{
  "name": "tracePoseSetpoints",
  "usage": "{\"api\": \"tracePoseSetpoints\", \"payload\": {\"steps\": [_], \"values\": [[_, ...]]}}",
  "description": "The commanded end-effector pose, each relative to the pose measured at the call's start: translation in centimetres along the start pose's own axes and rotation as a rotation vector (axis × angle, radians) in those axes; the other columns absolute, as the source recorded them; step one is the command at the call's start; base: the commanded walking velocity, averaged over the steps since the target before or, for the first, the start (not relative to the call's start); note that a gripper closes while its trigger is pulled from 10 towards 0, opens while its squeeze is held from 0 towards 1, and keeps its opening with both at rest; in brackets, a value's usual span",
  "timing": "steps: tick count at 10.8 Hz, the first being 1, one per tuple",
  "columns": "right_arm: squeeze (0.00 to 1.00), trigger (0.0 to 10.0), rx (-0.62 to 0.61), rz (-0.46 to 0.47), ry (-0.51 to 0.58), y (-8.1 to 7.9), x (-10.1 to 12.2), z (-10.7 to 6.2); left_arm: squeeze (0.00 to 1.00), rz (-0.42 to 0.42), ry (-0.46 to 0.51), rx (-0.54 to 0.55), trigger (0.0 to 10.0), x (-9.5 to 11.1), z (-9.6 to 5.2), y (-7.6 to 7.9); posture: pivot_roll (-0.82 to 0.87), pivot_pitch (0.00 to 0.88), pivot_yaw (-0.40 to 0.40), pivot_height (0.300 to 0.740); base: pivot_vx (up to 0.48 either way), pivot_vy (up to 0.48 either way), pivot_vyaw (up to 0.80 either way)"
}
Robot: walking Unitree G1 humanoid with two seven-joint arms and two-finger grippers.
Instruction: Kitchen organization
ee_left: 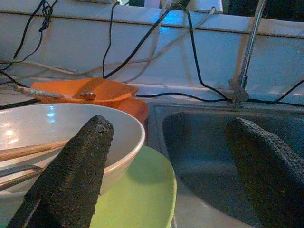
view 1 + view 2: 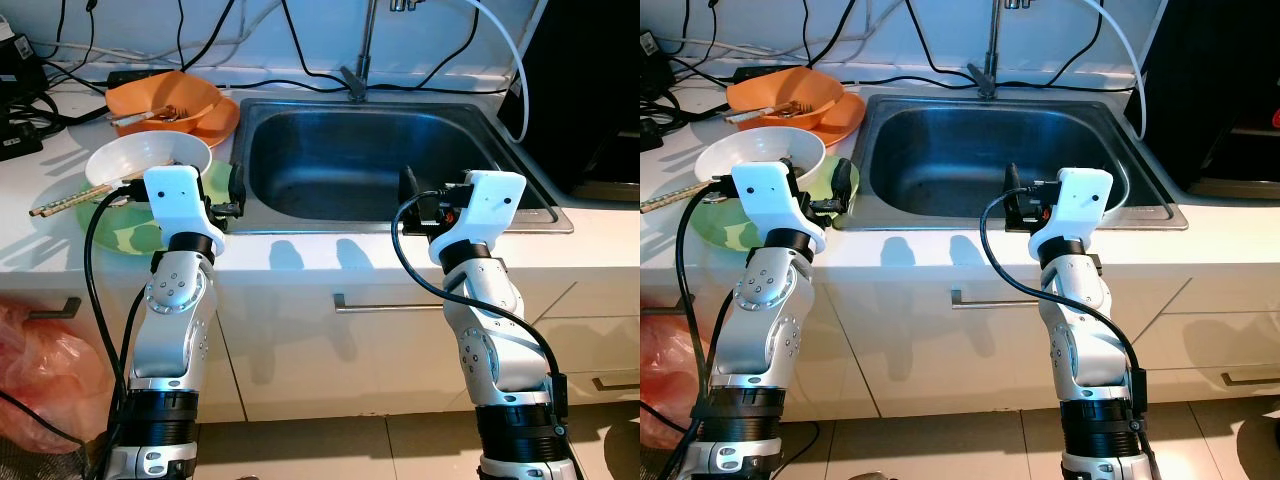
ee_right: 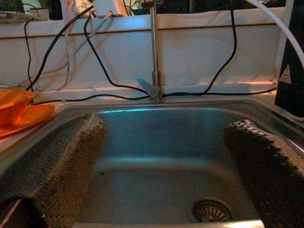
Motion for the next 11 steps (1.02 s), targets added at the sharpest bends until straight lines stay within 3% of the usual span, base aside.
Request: {"api": "tracePoseSetpoints", "payload": {"steps": [1, 11], "values": [[0.00, 10.0, -0.011, 0.002, -0.005, 0.2, 0.1, 0.2, 0.00, 0.007, -0.007, -0.002, 10.0, 0.1, 0.3, 0.2, 0.06, 0.014, -0.029, 0.740, 0.000, 0.000, 0.00], [0.00, 10.0, -0.039, 0.024, -0.049, 1.1, -1.0, -0.2, 0.00, 0.024, 0.006, -0.016, 10.0, 0.4, 0.4, 0.3, 0.07, 0.019, -0.017, 0.740, 0.000, 0.000, 0.00]]}}
Point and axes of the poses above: a point about 5 cm out from each wrist's last joint towards the gripper, its own z axis pointing out of the wrist towards the gripper, its own x axis along the axis of the wrist's last joint, y = z × x, the point moved 1 cm from there along z, pointing out of the wrist towards the gripper, and after that the axes turned 8 degrees about z, right-handed, at the moved point
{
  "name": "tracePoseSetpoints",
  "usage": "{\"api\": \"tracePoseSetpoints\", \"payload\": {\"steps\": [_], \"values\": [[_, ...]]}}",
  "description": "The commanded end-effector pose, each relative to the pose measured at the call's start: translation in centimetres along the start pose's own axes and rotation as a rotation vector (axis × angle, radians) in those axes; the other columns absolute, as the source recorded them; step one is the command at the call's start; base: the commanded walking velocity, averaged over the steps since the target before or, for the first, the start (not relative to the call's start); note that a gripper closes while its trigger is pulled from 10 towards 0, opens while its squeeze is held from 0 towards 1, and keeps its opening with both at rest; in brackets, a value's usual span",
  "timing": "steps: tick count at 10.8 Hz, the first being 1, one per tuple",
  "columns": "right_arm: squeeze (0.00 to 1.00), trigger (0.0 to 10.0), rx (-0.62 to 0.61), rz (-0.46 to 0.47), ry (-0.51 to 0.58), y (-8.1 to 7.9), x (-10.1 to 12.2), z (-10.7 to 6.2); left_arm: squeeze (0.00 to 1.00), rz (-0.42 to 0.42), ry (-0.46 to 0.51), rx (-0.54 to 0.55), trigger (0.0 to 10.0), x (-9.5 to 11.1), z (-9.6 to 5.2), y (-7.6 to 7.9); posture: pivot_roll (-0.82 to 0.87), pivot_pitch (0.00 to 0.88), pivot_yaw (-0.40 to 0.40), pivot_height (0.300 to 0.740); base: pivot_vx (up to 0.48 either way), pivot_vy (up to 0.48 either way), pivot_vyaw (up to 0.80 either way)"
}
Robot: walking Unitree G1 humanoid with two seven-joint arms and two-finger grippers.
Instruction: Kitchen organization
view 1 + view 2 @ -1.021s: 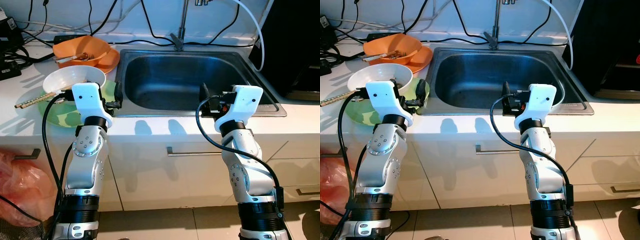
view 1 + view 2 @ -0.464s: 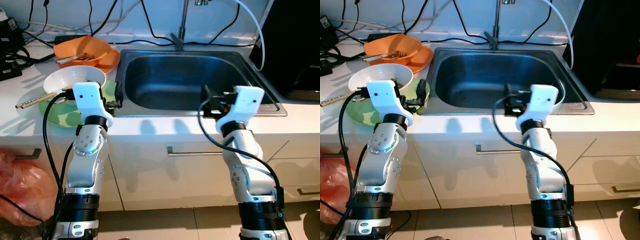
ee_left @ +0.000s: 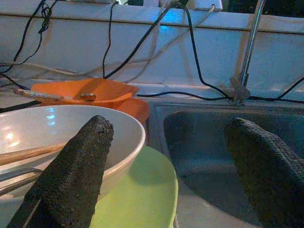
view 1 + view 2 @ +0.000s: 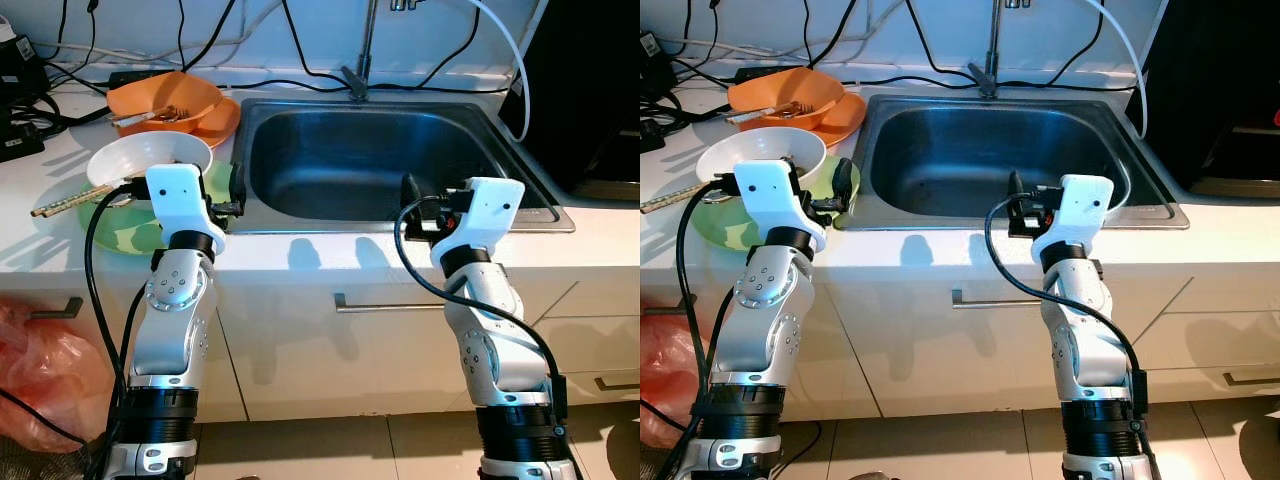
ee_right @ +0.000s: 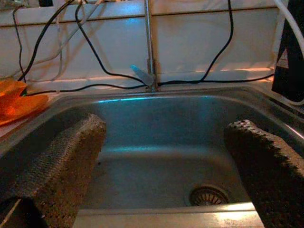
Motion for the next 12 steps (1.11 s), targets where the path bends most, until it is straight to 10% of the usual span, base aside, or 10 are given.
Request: {"api": "tracePoseSetpoints", "payload": {"steps": [1, 8, 12], "values": [[0.00, 10.0, 0.030, 0.053, -0.030, -0.1, -0.4, -0.3, 0.00, 0.007, 0.007, -0.010, 10.0, 0.4, 0.2, 0.3, 0.07, 0.021, -0.019, 0.740, 0.000, 0.000, 0.00], [0.00, 10.0, 0.074, 0.010, -0.044, -0.2, -0.4, -0.5, 0.00, 0.187, 0.182, 0.044, 10.0, 2.9, -1.6, -2.0, 0.09, 0.027, -0.025, 0.740, 0.000, 0.000, 0.00], [0.00, 10.0, 0.317, -0.020, -0.125, -1.4, -0.5, -1.6, 0.00, 0.227, 0.120, 0.097, 10.0, 1.5, -3.4, -3.9, 0.11, 0.032, -0.034, 0.740, 0.000, 0.000, 0.00]]}}
Point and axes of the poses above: a point about 5 cm out from each wrist's last joint towards the gripper, its own z axis pointing out of the wrist towards the gripper, its own x axis along the axis of the wrist's last joint, y = z × x, the point moved 1 cm from there along z, pointing out of the wrist towards the gripper, and after that the axes turned 8 degrees about z, right-handed, at the moved point
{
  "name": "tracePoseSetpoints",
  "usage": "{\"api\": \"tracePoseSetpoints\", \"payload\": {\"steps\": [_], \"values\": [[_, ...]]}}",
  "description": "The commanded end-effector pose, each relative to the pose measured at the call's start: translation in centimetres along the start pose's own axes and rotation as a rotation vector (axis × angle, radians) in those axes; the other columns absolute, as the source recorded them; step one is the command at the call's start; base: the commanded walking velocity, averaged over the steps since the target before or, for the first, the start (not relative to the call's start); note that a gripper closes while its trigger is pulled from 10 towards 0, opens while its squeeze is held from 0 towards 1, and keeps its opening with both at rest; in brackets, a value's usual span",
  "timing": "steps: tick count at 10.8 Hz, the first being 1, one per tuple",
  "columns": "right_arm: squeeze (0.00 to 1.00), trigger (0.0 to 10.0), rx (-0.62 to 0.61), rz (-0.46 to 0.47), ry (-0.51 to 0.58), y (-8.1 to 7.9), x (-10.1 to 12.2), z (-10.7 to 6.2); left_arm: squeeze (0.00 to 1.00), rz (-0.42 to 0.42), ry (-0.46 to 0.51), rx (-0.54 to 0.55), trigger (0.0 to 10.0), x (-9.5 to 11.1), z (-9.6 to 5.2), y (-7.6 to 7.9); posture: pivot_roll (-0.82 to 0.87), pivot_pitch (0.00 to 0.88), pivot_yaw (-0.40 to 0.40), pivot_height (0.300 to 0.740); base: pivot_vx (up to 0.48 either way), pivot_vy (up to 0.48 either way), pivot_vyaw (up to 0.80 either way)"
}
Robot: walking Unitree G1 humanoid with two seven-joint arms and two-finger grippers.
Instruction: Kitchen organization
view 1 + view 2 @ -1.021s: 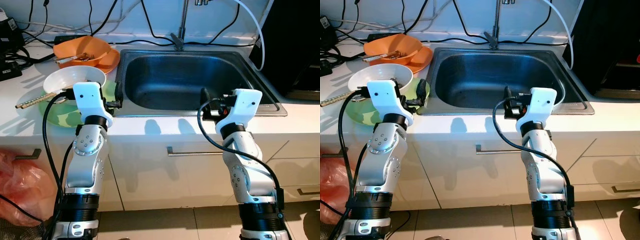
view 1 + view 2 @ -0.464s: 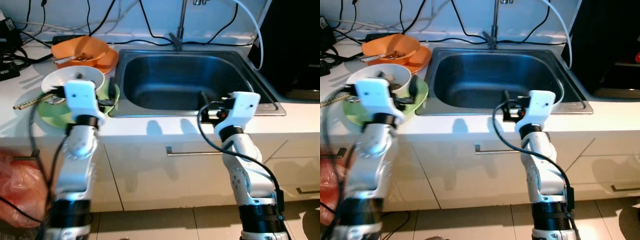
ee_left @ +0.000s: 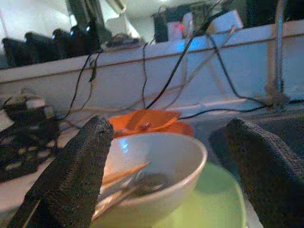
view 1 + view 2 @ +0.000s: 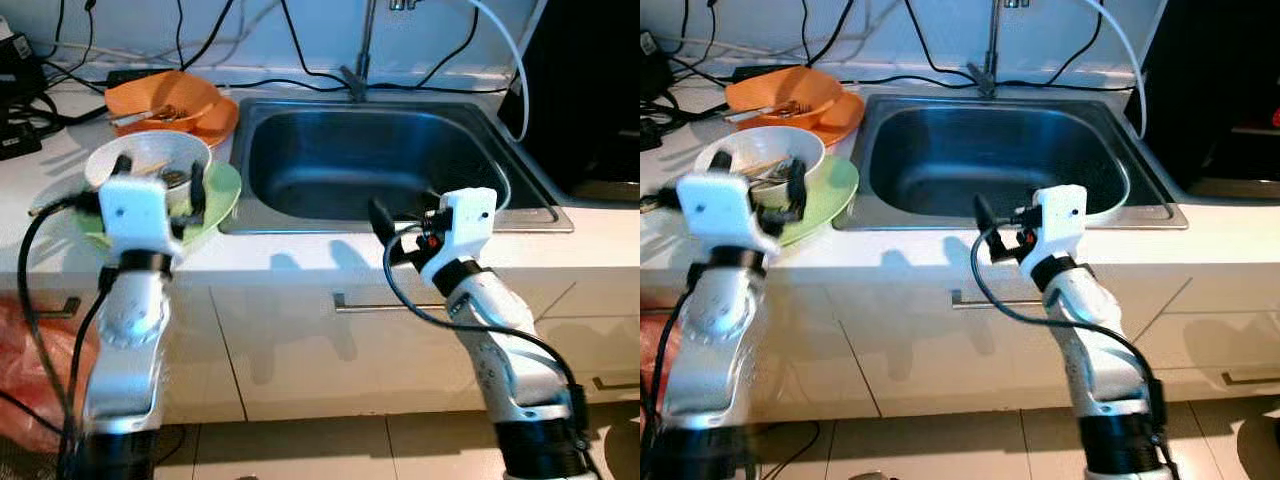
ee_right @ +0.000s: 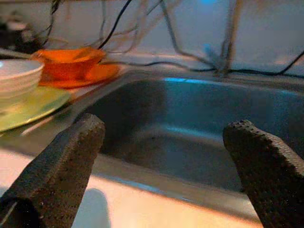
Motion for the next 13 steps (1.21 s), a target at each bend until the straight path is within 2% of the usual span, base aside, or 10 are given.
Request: {"api": "tracePoseSetpoints", "payload": {"steps": [1, 4, 10, 13], "values": [[0.00, 10.0, 0.040, 0.004, -0.008, -0.4, 0.2, -0.3, 0.00, -0.004, -0.015, 0.018, 10.0, -0.1, -0.1, -0.2, 0.11, 0.034, -0.040, 0.740, 0.000, 0.000, 0.00], [0.00, 10.0, 0.112, 0.003, -0.050, -1.0, -0.2, -1.1, 0.00, 0.004, -0.043, 0.043, 10.0, -0.7, -0.2, -0.6, 0.10, 0.032, -0.034, 0.740, 0.000, 0.000, 0.00], [0.00, 10.0, 0.144, 0.010, -0.063, -1.7, -0.6, -1.2, 0.00, 0.033, 0.007, 0.068, 10.0, 0.6, 0.1, -1.3, 0.11, 0.024, -0.034, 0.740, 0.000, 0.000, 0.00], [0.00, 10.0, 0.155, 0.016, -0.068, -1.9, -0.8, -1.2, 0.00, 0.064, 0.017, 0.103, 10.0, 0.9, -0.1, -2.3, 0.12, 0.025, -0.037, 0.740, 0.000, 0.000, 0.00]]}}
Point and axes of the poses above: a point about 5 cm out from each wrist's last joint towards the gripper, its own z axis pointing out of the wrist towards the gripper, its own x axis along the axis of the wrist's last joint, y = z × x, the point moved 1 cm from there along z, pointing out of the wrist towards the gripper, and after that the axes turned 8 degrees about z, right-handed, at the moved point
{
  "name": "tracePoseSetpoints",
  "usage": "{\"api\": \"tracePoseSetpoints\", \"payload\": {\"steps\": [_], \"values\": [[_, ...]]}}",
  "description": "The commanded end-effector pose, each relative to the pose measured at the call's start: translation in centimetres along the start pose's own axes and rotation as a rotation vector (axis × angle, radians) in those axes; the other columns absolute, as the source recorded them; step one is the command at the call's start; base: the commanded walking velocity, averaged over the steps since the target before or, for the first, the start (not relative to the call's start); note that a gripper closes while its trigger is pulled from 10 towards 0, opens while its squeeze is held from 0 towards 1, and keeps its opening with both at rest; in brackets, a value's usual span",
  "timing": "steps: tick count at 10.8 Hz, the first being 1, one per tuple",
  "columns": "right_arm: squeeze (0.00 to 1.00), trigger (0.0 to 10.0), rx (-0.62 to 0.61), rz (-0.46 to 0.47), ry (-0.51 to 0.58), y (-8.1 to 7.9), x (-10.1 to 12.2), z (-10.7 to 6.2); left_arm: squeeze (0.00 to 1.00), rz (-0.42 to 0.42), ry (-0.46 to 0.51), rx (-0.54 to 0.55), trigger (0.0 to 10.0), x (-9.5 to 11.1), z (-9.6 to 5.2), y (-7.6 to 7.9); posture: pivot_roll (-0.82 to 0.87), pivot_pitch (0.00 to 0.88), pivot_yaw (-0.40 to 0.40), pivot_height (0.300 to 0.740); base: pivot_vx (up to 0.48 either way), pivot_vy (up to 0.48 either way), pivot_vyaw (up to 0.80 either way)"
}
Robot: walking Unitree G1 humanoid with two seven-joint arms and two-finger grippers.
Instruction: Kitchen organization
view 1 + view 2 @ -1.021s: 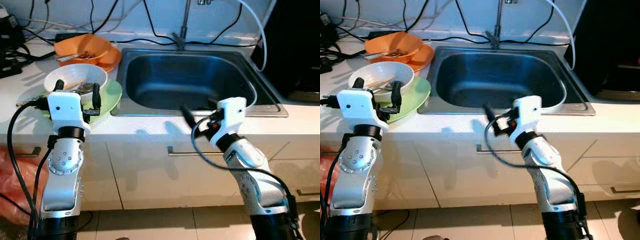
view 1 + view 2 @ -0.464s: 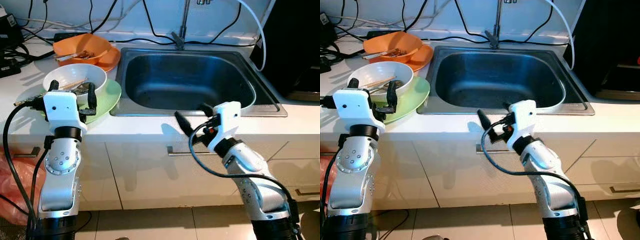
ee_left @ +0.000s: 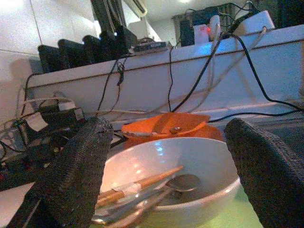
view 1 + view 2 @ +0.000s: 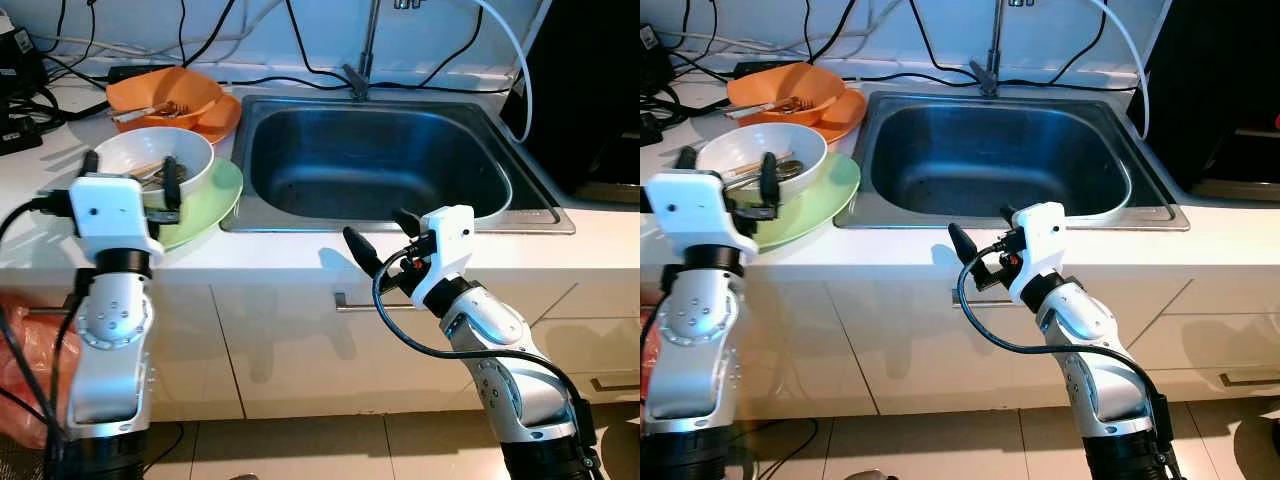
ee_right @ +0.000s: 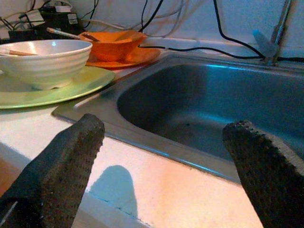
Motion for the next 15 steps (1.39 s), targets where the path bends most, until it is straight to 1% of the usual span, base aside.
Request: {"api": "tracePoseSetpoints", "payload": {"steps": [1, 2, 3, 5, 10, 12, 13, 15], "values": [[0.00, 10.0, 0.014, 0.005, 0.001, -0.2, 0.1, -0.2, 0.00, 0.013, -0.005, 0.014, 10.0, 0.1, -0.2, -0.4, 0.12, 0.027, -0.038, 0.740, 0.000, 0.000, 0.00], [0.00, 10.0, 0.019, 0.008, -0.001, -0.3, 0.1, -0.1, 0.00, 0.016, -0.017, 0.007, 10.0, -0.2, -0.4, -0.4, 0.12, 0.028, -0.039, 0.740, 0.000, 0.000, 0.00], [0.00, 10.0, 0.022, 0.009, -0.002, -0.3, 0.1, -0.1, 0.00, 0.009, -0.044, -0.015, 10.0, -0.8, -0.8, -0.1, 0.12, 0.028, -0.039, 0.740, 0.000, 0.000, 0.00], [0.00, 10.0, 0.024, 0.009, -0.001, -0.4, 0.1, 0.0, 0.00, 0.009, -0.060, -0.040, 10.0, -1.3, -1.0, 0.5, 0.12, 0.028, -0.039, 0.740, 0.000, 0.000, 0.00], [0.00, 10.0, 0.015, 0.009, 0.007, -0.4, 0.1, 0.0, 0.00, -0.028, -0.098, -0.065, 10.0, -2.1, -0.7, 1.4, 0.11, 0.026, -0.031, 0.740, 0.000, 0.000, 0.00], [0.00, 10.0, 0.013, 0.008, 0.010, -0.5, 0.1, 0.0, 0.00, -0.037, -0.094, -0.071, 10.0, -2.0, -0.6, 1.5, 0.11, 0.026, -0.031, 0.740, 0.000, 0.000, 0.00], [0.00, 10.0, 0.012, 0.008, 0.011, -0.5, 0.1, 0.0, 0.00, -0.047, -0.072, -0.076, 10.0, -1.4, -0.2, 1.6, 0.11, 0.027, -0.031, 0.740, 0.000, 0.000, 0.00], [0.00, 10.0, 0.011, 0.010, 0.013, -0.5, 0.1, 0.0, 0.00, -0.060, -0.056, -0.084, 10.0, -1.0, -0.1, 1.8, 0.11, 0.027, -0.030, 0.740, 0.000, 0.000, 0.00]]}}
Point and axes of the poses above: a point about 5 cm out from each wrist's last joint towards the gripper, its own z axis pointing out of the wrist towards the gripper, its own x axis along the axis of the wrist's last joint, y = z × x, the point moved 1 cm from there along z, pointing out of the wrist towards the gripper, and after that the axes turned 8 degrees about z, right-handed, at the moved point
